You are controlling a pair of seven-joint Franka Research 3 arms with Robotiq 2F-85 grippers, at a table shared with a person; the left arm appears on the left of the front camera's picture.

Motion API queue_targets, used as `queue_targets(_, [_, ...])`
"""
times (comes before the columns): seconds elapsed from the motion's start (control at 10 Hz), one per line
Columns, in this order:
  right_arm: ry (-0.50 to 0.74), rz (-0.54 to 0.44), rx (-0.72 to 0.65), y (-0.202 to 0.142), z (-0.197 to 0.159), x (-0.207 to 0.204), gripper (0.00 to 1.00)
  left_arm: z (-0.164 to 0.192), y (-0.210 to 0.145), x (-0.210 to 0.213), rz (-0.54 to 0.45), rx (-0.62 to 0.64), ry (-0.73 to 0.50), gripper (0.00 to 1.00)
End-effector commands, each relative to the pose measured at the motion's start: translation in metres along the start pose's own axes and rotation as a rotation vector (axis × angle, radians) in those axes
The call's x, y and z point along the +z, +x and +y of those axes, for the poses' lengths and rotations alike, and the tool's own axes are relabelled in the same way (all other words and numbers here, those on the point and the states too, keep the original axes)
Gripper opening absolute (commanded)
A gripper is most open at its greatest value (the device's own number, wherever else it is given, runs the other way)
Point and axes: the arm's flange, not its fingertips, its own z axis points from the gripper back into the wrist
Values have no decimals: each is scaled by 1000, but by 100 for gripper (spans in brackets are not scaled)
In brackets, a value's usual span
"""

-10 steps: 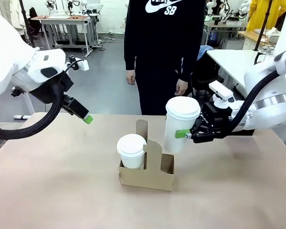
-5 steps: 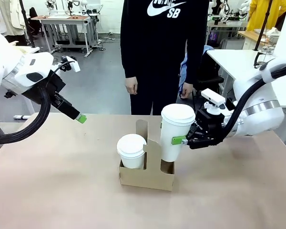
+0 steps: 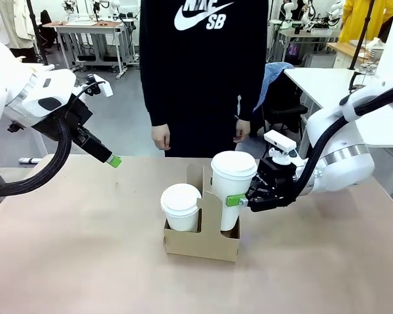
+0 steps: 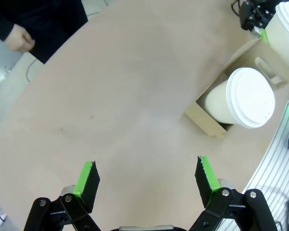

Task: Pour a drink into a cup and package it in a carrier.
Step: Insert the held 600 ml Paper Cup into the Cup Carrier.

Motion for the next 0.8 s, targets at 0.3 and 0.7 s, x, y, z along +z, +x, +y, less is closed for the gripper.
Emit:
queue_targets(0.3, [22,19,11,-29,-18,2,80,-1,0,1,-7,13,1,100])
queue_targets(0.7, [80,66,43,-60,-20,2,80,-1,0,1,-7,13,1,100])
